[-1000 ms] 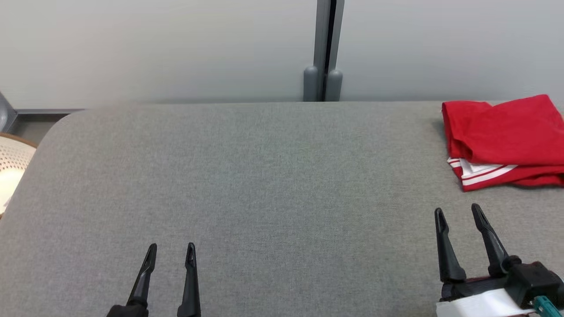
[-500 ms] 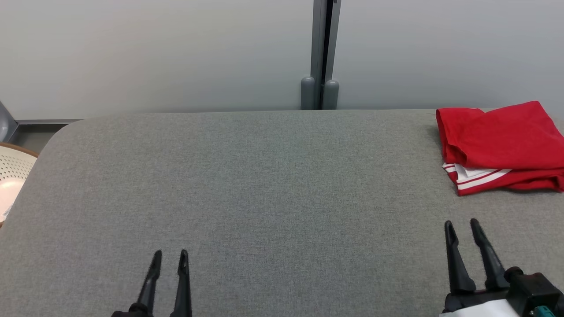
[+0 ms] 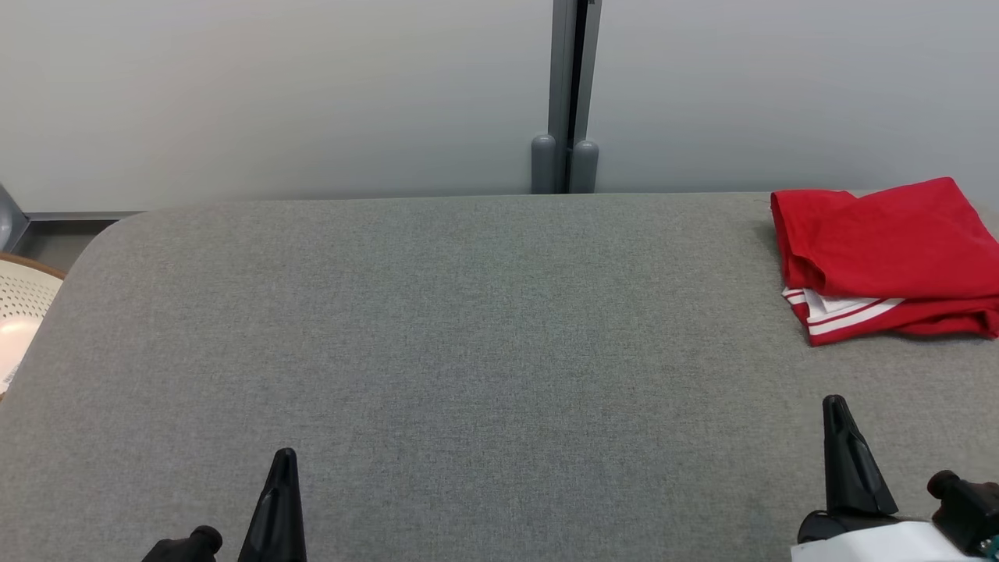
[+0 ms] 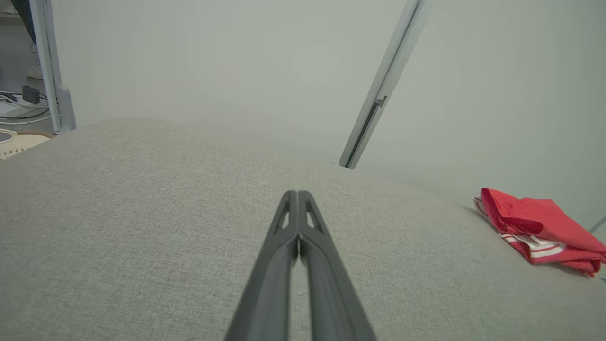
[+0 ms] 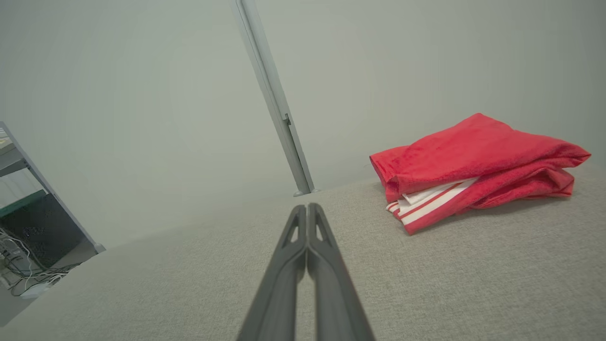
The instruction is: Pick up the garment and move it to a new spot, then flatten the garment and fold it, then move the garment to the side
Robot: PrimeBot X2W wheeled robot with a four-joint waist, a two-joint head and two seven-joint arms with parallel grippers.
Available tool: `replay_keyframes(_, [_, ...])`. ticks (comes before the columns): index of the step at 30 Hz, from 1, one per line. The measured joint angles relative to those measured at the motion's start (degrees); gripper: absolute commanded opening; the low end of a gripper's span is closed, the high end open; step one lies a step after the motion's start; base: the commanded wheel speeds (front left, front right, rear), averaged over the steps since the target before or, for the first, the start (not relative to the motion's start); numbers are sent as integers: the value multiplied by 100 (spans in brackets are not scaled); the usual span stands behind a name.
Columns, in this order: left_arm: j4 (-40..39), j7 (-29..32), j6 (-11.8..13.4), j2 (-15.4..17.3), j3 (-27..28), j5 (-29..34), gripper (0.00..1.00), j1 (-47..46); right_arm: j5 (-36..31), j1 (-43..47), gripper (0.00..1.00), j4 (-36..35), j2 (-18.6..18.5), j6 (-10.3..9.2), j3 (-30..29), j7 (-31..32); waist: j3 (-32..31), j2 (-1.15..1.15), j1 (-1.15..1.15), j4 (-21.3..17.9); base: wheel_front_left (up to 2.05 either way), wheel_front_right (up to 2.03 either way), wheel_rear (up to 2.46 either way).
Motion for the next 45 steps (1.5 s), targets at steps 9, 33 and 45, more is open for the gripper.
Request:
replay_keyframes(9, [208,176,-166,49,97,-926,0,-231,958,-115,0,87,-37,0,-44,192,7,0,0,-13,0,0,0])
replay_keyframes(33, [563,600,-519,133,377,-2962,0,-704,3058,-377,0,197,-102,0,-181,636,30,0,0,-47,0,0,0])
replay_keyframes(45, [712,801,-664,148,521,-3774,0,-861,3916,-492,0,268,-116,-1,-271,849,41,0,0,-64,0,0,0])
